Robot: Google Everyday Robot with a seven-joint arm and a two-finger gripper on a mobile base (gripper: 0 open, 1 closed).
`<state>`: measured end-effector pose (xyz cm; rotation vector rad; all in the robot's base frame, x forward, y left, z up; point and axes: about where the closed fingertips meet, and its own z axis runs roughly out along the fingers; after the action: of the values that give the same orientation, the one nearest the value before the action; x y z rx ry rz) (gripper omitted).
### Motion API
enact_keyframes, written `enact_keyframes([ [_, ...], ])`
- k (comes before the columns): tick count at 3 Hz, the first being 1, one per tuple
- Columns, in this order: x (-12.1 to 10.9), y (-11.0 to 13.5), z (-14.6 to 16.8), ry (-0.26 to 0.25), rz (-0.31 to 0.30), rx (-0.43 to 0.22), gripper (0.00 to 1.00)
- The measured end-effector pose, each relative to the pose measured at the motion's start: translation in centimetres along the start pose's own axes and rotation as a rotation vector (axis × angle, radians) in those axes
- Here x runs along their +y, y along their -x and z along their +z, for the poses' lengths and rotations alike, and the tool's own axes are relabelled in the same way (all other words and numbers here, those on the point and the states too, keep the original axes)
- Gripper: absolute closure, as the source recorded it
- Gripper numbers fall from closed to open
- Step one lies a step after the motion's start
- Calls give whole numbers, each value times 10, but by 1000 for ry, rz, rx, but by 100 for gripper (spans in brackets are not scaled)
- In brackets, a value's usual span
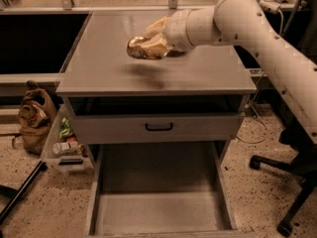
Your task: Pick orange can from middle drawer and place on counter
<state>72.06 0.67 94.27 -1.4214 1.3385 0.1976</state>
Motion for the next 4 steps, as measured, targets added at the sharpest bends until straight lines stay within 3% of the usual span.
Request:
enact_keyframes([
  [1, 41, -45, 23, 73, 100, -17, 100],
  [2, 39, -42, 21, 75, 102, -17, 100],
  [4, 39, -42, 21, 75, 102, -17, 61],
])
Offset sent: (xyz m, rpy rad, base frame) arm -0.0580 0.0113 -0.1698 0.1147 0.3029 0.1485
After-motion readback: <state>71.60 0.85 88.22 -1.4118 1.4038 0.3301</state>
